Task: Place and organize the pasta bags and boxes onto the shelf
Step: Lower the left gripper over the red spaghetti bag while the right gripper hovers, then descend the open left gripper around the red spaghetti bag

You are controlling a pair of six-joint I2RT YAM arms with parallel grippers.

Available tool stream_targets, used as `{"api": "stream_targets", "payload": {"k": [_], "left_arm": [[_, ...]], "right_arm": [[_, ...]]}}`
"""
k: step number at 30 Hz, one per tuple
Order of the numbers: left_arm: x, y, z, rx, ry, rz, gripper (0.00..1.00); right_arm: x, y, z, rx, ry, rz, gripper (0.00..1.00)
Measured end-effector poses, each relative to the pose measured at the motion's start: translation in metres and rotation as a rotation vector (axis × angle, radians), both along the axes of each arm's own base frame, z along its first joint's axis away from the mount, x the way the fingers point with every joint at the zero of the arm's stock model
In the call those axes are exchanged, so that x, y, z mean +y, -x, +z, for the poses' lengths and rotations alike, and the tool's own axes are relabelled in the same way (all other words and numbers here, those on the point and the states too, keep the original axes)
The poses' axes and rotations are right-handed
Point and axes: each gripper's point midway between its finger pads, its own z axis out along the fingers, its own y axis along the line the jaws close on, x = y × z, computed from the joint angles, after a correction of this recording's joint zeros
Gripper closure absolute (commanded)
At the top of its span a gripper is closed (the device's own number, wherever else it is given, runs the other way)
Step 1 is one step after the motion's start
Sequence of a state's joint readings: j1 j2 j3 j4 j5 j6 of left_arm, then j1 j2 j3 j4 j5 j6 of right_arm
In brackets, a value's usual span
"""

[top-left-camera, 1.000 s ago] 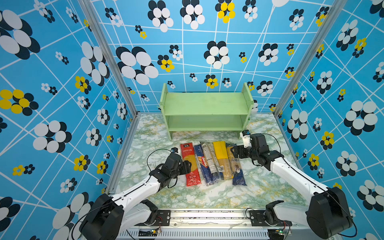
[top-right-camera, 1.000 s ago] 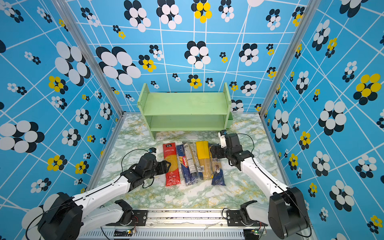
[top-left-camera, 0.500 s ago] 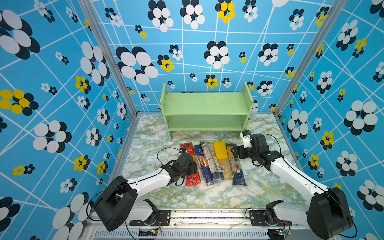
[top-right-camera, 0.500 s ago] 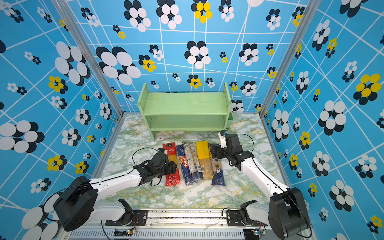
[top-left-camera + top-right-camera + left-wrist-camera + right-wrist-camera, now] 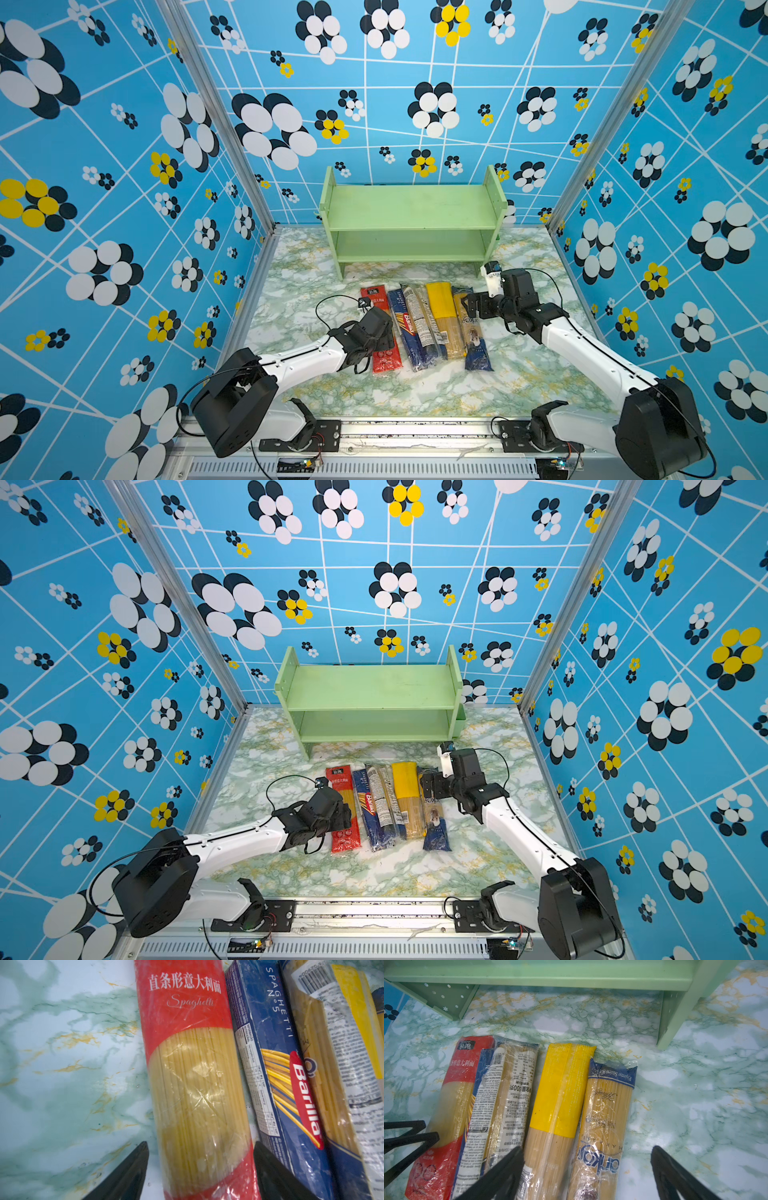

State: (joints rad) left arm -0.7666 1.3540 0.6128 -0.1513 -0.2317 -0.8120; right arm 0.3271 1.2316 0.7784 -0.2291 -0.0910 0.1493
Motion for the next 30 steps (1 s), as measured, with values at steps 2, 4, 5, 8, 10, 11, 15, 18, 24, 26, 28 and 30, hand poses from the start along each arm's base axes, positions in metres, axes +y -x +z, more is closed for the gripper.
{"api": "stream_targets", "payload": {"k": [2, 4, 5, 8, 10, 11, 15, 18, 24, 26, 28, 30], "left_arm": [[0.0, 0.001, -0.001, 0.001, -0.011, 0.001, 0.18], [0.0, 0.0, -0.002, 0.003, -0.016, 0.003, 0.18], [0.0, 0.0, -0.003, 0.004, -0.018, 0.007, 0.18], [-0.001, -0.001, -0.004, 0.006, -0.023, 0.008, 0.17], [-0.002, -0.001, -0.005, 0.01, -0.028, 0.007, 0.17], [-0.004, -0.001, -0.005, 0.01, -0.029, 0.005, 0.17], [-0.006, -0.002, -0.005, 0.013, -0.03, 0.003, 0.15], [-0.006, -0.001, -0.006, 0.016, -0.037, 0.004, 0.14], [-0.007, 0.003, -0.009, 0.029, -0.041, 0.01, 0.13], [-0.007, 0.004, -0.01, 0.031, -0.042, 0.013, 0.0], [-0.007, 0.005, -0.012, 0.038, -0.047, 0.016, 0.01], [-0.008, 0.007, -0.013, 0.043, -0.054, 0.017, 0.0]], "right_arm": [[0.0, 0.0, 0.0, 0.0, 0.0, 0.0, 0.02], [0.0, 0.0, 0.0, 0.0, 0.0, 0.0, 0.01], [0.0, 0.0, 0.0, 0.0, 0.0, 0.0, 0.01], [0.0, 0.0, -0.001, 0.002, 0.0, 0.0, 0.01], [0.0, 0.0, -0.002, 0.005, 0.001, 0.0, 0.01], [0.0, 0.0, -0.002, 0.007, 0.002, 0.0, 0.01], [0.0, 0.0, -0.005, 0.014, 0.005, 0.001, 0.01], [0.0, 0.0, -0.005, 0.015, 0.006, 0.002, 0.01], [0.0, 0.0, -0.007, 0.019, 0.009, 0.003, 0.01], [0.0, -0.001, -0.009, 0.025, 0.011, 0.003, 0.01], [0.0, -0.001, -0.011, 0.031, 0.013, 0.003, 0.01], [0.0, -0.001, -0.013, 0.036, 0.014, 0.003, 0.01]]}}
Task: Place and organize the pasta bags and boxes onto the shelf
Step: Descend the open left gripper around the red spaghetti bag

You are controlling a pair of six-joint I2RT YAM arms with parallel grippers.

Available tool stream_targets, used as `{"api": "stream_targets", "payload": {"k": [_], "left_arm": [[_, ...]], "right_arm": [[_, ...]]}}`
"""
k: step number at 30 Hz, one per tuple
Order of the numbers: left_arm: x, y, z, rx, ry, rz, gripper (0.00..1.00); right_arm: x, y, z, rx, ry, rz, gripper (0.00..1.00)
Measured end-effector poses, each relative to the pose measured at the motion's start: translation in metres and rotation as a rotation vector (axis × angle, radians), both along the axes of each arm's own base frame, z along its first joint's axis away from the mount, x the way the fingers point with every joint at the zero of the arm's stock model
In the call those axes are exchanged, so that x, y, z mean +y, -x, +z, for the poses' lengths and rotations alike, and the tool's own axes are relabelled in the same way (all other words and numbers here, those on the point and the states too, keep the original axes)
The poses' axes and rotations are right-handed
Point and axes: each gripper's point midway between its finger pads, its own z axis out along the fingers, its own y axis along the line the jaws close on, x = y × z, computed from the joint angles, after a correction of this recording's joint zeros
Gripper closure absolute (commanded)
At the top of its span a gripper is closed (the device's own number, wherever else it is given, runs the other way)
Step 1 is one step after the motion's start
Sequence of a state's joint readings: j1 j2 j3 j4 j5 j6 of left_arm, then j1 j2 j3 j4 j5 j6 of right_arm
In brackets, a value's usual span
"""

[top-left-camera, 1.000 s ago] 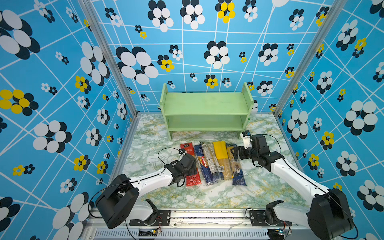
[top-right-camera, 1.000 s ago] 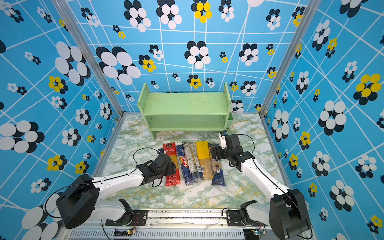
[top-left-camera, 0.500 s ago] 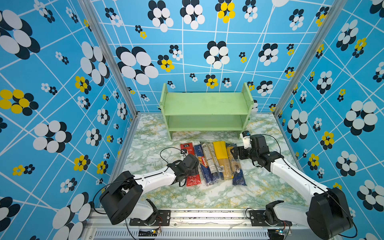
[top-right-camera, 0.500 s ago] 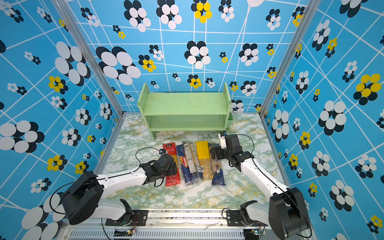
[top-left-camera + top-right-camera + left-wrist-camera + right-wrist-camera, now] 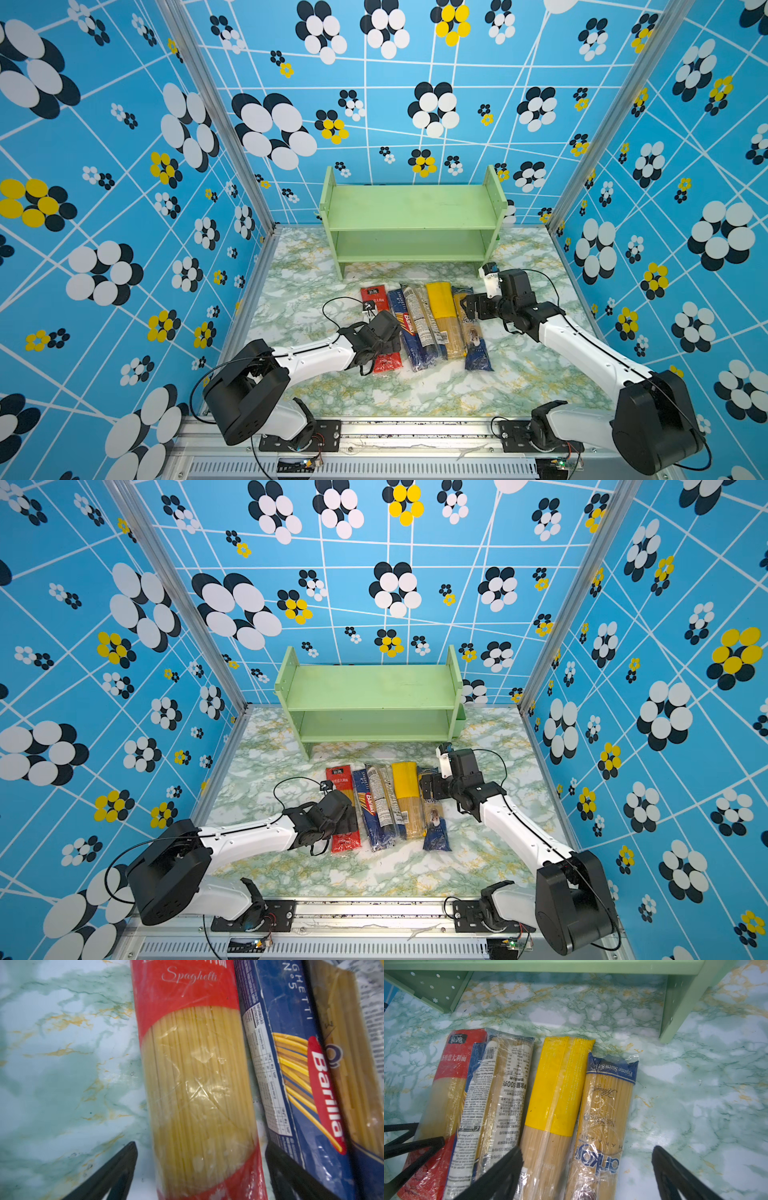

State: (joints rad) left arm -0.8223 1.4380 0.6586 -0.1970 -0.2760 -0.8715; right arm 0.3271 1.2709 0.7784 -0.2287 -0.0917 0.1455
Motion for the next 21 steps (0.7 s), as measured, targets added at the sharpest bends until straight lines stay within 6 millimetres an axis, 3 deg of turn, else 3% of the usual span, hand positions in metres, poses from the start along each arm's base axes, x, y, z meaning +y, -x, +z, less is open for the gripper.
{"api": "stream_targets", "payload": {"k": [21], "left_arm": [[-0.003, 0.015, -0.004, 0.019, -0.052, -0.005, 0.01]], "right_arm": [[0.0, 0.0, -0.01, 0.028, 0.011, 0.004, 0.01]]}}
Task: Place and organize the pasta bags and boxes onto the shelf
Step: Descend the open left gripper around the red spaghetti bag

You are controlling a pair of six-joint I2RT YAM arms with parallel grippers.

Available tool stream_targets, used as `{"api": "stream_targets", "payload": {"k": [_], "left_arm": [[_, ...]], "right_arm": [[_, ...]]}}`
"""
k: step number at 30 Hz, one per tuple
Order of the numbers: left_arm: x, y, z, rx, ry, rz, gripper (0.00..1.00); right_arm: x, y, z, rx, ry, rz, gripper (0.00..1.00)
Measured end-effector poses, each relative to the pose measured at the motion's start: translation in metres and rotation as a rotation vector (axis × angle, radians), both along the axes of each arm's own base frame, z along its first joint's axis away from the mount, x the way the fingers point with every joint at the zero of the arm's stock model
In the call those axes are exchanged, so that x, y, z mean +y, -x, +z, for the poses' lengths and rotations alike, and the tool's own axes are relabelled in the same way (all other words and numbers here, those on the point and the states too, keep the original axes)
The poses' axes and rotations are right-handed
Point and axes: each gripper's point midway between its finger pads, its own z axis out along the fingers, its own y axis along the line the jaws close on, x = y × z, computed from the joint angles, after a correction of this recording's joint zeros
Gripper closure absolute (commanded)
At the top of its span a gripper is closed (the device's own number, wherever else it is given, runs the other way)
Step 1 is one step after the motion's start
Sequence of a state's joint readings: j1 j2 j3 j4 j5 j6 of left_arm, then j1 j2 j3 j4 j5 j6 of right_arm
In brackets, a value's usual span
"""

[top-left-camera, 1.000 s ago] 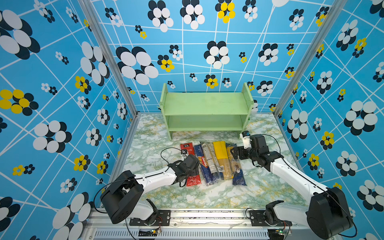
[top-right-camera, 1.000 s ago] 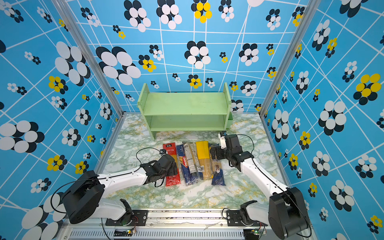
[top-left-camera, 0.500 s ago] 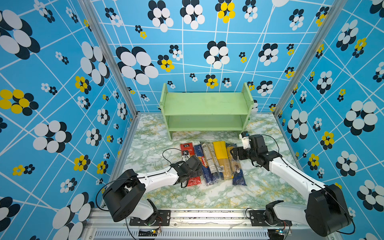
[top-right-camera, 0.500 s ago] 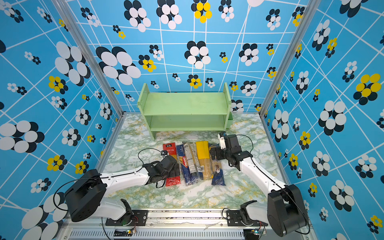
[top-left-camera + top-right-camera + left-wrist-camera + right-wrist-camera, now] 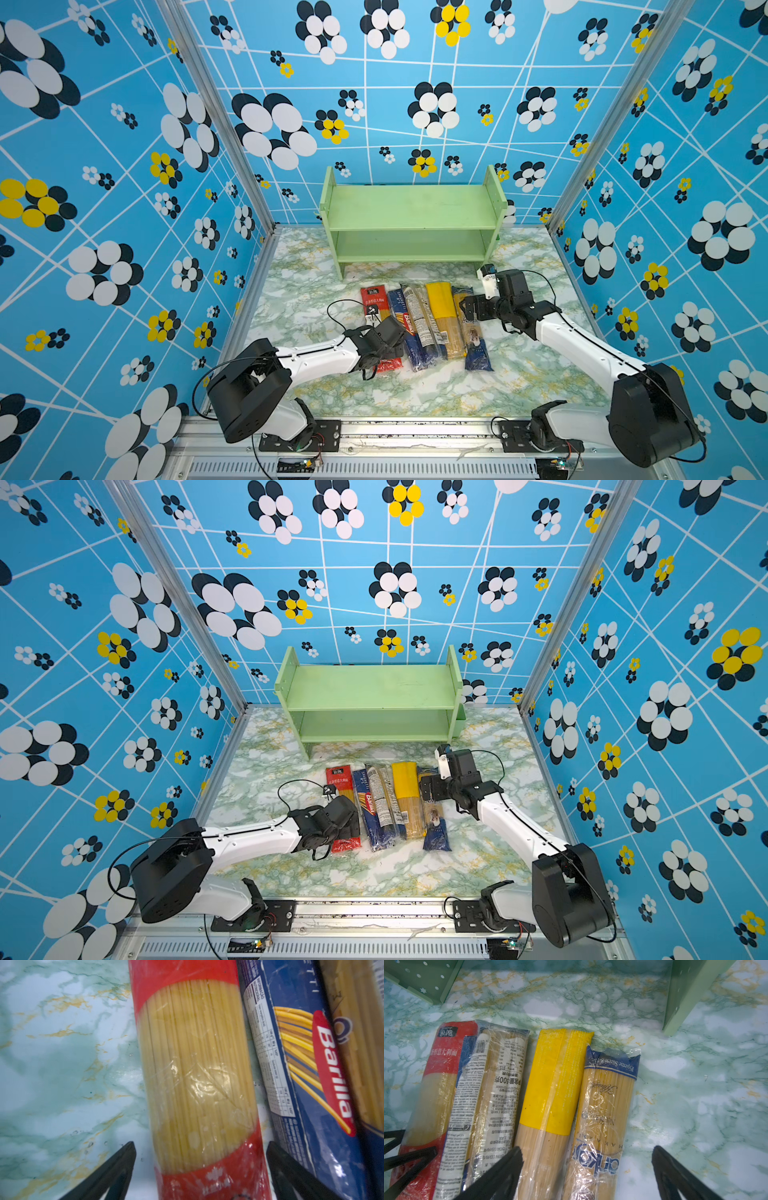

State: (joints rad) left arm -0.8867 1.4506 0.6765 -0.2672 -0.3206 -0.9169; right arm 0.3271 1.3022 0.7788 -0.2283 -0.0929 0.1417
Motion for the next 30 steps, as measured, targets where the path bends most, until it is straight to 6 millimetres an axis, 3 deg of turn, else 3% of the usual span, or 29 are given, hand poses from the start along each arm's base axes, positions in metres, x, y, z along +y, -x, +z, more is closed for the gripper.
{"api": "stream_targets", "payload": {"k": [18, 30], "left_arm": [[-0.008, -0.004, -0.011, 0.017, -0.041, -0.007, 0.01], [-0.007, -0.004, -0.012, 0.017, -0.044, -0.006, 0.14]], "right_arm": [[0.001, 0.0, -0.004, 0.012, 0.001, 0.002, 0.01], [0.002, -0.004, -0.006, 0.021, 0.003, 0.002, 0.01]]}}
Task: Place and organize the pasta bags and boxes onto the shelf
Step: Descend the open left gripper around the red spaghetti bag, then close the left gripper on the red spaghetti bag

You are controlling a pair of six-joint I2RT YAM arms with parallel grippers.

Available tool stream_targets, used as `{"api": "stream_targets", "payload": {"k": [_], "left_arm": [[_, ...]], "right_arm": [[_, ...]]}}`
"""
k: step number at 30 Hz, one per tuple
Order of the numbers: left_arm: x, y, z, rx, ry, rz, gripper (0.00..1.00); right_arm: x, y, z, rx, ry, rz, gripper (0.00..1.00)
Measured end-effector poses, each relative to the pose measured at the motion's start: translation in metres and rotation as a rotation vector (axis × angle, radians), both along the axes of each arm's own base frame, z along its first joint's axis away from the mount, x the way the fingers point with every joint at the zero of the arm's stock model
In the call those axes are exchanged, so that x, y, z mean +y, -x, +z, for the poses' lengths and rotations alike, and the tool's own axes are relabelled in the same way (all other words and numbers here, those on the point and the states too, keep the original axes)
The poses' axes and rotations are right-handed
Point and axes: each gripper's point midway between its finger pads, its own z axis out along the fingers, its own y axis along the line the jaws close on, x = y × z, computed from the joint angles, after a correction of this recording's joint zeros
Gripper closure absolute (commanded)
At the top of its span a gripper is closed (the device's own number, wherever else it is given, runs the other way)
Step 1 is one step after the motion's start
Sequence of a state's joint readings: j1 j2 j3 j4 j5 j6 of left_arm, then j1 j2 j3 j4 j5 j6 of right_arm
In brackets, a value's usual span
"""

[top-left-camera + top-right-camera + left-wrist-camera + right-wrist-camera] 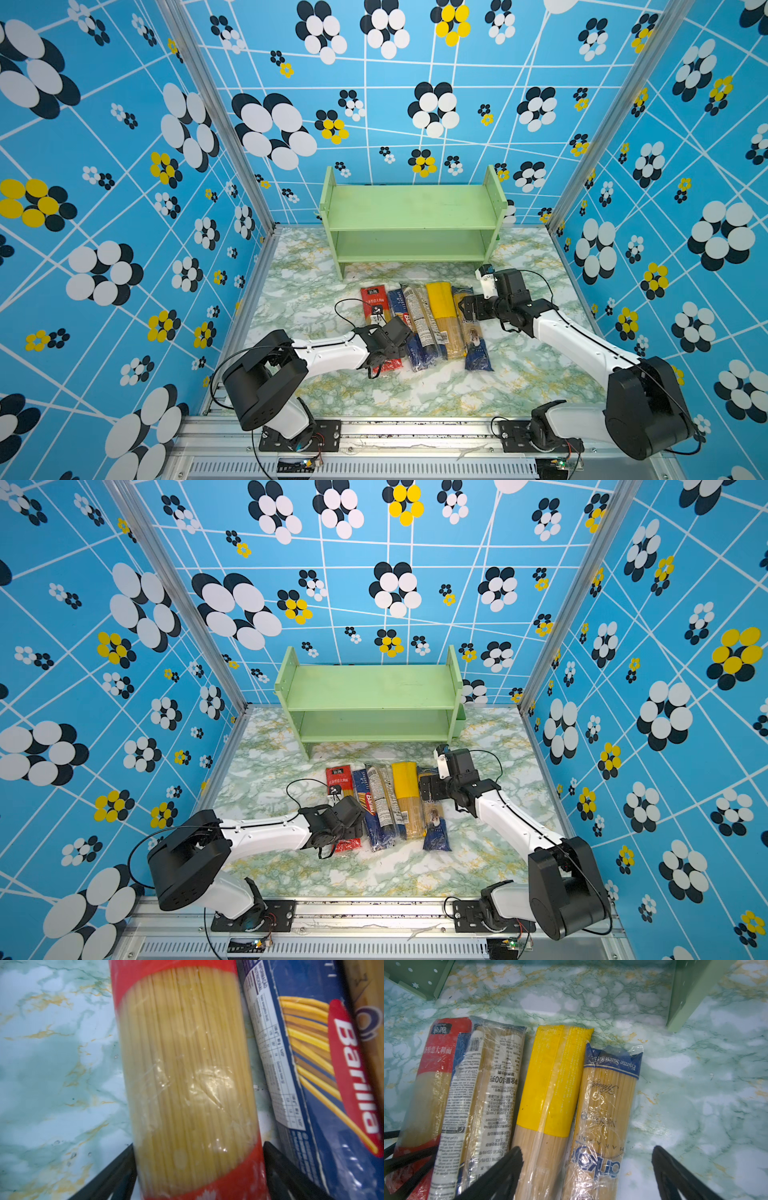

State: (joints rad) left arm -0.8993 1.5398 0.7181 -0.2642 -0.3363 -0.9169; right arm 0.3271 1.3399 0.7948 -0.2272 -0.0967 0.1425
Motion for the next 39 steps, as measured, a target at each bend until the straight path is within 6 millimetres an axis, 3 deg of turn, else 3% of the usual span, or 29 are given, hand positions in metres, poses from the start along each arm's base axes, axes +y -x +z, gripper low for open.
{"api": "stream_targets", "payload": {"k": [5, 12, 20, 24, 33, 39], "left_arm": [[0.002, 0.0, -0.001, -0.006, -0.006, 0.002, 0.26], [0.007, -0.001, 0.0, -0.008, -0.001, -0.002, 0.27], [0.042, -0.006, 0.0, -0.006, 0.002, 0.055, 0.3], [0.045, -0.007, -0.001, -0.004, -0.001, 0.05, 0.29], [0.039, -0.012, 0.001, -0.05, 0.04, 0.037, 0.16], [0.038, -0.01, 0.001, -0.071, 0.044, 0.029, 0.18]], "right_arm": [[0.002, -0.001, 0.002, -0.002, -0.007, 0.005, 0.01], [0.004, -0.004, 0.006, -0.009, -0.015, 0.01, 0.01], [0.004, -0.005, 0.005, -0.006, -0.014, 0.009, 0.01], [0.004, -0.005, 0.002, 0.002, -0.012, 0.009, 0.01], [0.006, -0.007, 0.0, 0.011, -0.013, 0.009, 0.01], [0.007, -0.01, 0.003, 0.003, -0.016, 0.009, 0.01]]}}
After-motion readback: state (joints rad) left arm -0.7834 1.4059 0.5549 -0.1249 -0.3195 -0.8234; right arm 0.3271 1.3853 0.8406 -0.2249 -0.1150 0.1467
